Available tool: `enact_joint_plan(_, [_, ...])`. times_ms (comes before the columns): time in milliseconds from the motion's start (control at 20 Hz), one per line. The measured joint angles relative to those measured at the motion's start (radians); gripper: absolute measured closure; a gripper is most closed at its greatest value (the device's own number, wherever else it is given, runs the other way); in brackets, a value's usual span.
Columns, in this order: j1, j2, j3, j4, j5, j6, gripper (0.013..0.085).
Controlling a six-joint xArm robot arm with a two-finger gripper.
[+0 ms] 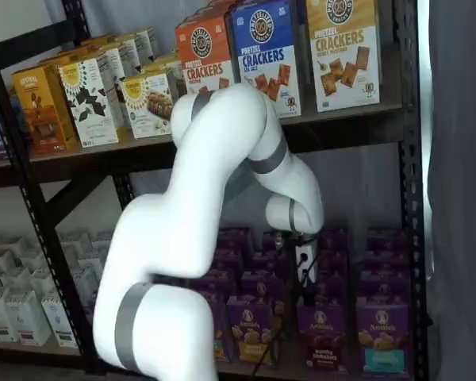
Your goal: Pick up the purple box with a brown patch in the center, on the bottom shelf, the fifth box from the left
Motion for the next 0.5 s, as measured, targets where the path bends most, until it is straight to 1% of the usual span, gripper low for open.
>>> enact_joint_plan(50, [0.000,0.002,-0.011,-0.010,0.022,0.010,0.0130])
enact_joint_plan(100, [0.001,0.010,-0.045,-0.037,0.078,0.035,0.0130])
enact_joint_plan(150, [0.003,0.017,-0.074,-0.053,0.120,0.051,0.0130])
enact_joint_plan(200, [0.004,0.023,-0.092,-0.058,0.141,0.057,0.0130])
enact_joint_plan(400, [0.008,0.043,-0.140,-0.064,0.176,0.066,0.0130])
enact_joint_plan(500, [0.010,0.053,-0.161,-0.075,0.191,0.077,0.0130])
